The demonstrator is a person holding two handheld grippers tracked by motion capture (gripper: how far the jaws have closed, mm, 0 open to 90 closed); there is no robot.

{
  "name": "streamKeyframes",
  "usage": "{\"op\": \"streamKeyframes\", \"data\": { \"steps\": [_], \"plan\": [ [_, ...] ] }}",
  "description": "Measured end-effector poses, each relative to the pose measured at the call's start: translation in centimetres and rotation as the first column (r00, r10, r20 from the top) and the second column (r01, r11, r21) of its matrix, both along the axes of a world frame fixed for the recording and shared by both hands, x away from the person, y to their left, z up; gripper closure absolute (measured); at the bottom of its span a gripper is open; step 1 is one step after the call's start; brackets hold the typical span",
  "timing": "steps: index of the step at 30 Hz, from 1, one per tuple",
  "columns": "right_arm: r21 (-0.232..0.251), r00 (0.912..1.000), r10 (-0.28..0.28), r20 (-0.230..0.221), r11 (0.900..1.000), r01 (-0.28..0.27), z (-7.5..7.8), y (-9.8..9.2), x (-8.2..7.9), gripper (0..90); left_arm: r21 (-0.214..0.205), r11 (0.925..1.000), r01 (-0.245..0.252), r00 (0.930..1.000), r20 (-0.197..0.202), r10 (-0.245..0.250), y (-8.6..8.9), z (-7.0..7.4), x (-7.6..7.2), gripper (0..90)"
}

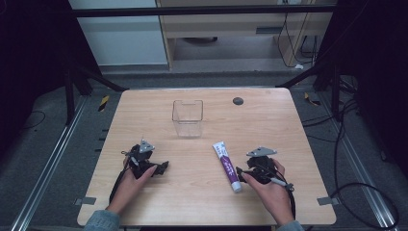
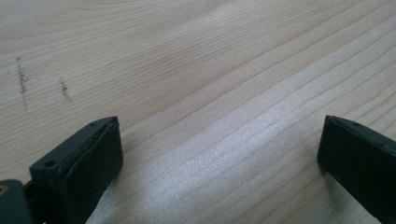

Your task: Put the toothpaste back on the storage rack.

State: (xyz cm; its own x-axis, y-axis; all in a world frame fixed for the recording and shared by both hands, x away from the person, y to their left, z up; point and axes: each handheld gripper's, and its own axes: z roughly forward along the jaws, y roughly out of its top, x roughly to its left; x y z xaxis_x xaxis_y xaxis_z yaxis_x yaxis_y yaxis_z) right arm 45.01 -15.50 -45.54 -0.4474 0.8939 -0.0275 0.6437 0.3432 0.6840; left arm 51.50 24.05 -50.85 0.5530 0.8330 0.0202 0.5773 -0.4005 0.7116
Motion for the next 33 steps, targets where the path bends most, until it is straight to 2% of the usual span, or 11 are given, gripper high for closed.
{"op": "streamKeyframes", "data": {
  "steps": [6, 10, 13, 20, 26, 29, 33],
  "plan": [
    [-0.026, 0.9988, 0.041, -0.024, 0.9988, -0.042, 0.4, 1.0, 0.7, 28.0, 0.000, 1.0000, 0.000, 1.0000, 0.000, 0.000, 0.0, 0.0, 0.0, 0.0],
    [-0.037, 0.9983, 0.049, -0.032, 0.9981, -0.050, 0.7, 1.3, 1.3, 29.3, -0.001, 1.0000, 0.000, 1.0000, 0.000, 0.000, 0.0, 0.0, 0.0, 0.0],
    [-0.022, 0.9976, 0.051, -0.046, 0.9984, -0.053, 1.0, 1.5, 1.6, 30.2, 0.000, 1.0000, 0.000, 1.0000, 0.000, 0.000, 0.0, 0.0, 0.0, 0.0],
    [-0.061, 0.9938, 0.093, -0.061, 0.9934, -0.097, 1.8, 3.1, 2.5, 33.2, -0.001, 1.0000, 0.001, 1.0000, 0.000, -0.001, 0.0, 0.0, 0.0, 0.0],
    [-0.055, 0.9906, 0.110, -0.082, 0.9919, -0.114, 2.1, 3.7, 3.4, 34.3, -0.001, 1.0000, 0.000, 1.0000, 0.000, 0.000, 0.0, 0.0, 0.0, 0.0],
    [-0.076, 0.9883, 0.122, -0.092, 0.9887, -0.129, 2.3, 4.1, 3.9, 34.5, -0.001, 1.0000, 0.000, 1.0000, 0.000, 0.000, 0.0, 0.0, 0.0, 0.0],
    [-0.079, 0.9874, 0.125, -0.097, 0.9880, -0.133, 2.5, 4.5, 4.4, 34.9, -0.001, 1.0000, 0.000, 1.0000, 0.000, 0.000, 0.0, 0.0, 0.0, 0.0]
  ]
}}
